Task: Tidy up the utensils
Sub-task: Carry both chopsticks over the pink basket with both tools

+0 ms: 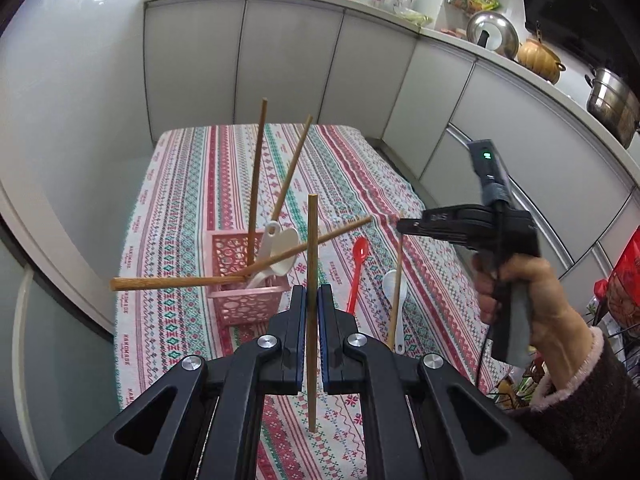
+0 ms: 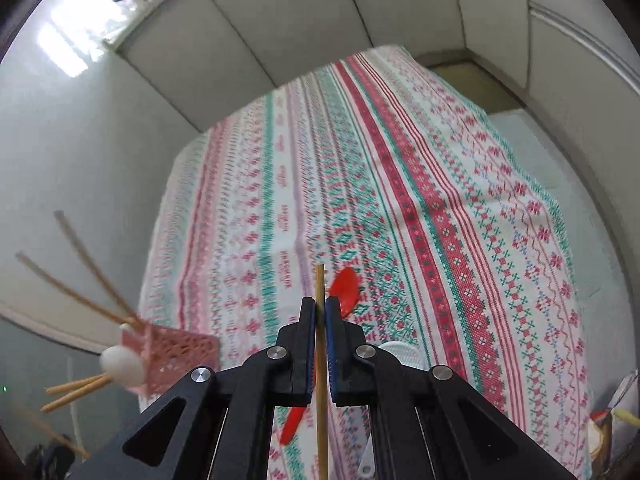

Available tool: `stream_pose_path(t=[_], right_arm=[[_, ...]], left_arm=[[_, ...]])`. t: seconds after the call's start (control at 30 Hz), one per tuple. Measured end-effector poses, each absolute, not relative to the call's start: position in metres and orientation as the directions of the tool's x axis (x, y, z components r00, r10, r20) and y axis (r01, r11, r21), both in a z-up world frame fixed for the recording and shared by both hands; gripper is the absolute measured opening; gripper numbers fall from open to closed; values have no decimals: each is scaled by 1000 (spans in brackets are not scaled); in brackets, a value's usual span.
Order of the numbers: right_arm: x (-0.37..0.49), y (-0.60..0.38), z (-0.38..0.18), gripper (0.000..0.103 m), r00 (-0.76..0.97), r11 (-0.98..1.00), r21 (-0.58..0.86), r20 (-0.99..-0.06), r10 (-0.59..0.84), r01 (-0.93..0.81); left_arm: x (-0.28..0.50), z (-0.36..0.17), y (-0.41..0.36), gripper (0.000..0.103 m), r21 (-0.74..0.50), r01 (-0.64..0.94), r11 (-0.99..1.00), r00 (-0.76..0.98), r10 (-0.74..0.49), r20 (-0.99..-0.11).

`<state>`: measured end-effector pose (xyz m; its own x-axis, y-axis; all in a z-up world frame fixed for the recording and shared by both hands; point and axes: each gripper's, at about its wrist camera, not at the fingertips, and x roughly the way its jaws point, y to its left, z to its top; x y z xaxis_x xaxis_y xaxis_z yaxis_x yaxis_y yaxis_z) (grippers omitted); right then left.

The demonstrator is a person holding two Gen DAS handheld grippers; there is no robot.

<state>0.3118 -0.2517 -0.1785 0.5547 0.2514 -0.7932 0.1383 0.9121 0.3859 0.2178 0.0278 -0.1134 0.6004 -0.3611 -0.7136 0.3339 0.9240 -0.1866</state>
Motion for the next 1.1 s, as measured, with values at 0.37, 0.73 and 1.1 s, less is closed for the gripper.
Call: stream_pose_path(t=[0.37, 0.73, 1.1], right_arm=[[241, -232, -83, 5, 722, 933, 356, -635, 274, -41], [210, -217, -43, 5, 783, 920, 368, -528, 329, -138], [207, -218, -43, 5, 785, 919, 367, -524, 329, -140]], left_arm=[[196, -67, 43, 5, -157, 288, 945, 743, -324, -585], [199, -25, 66, 5, -192, 139, 971, 900, -205, -385], [244, -48, 55, 5, -88, 74, 993, 929, -101, -356]])
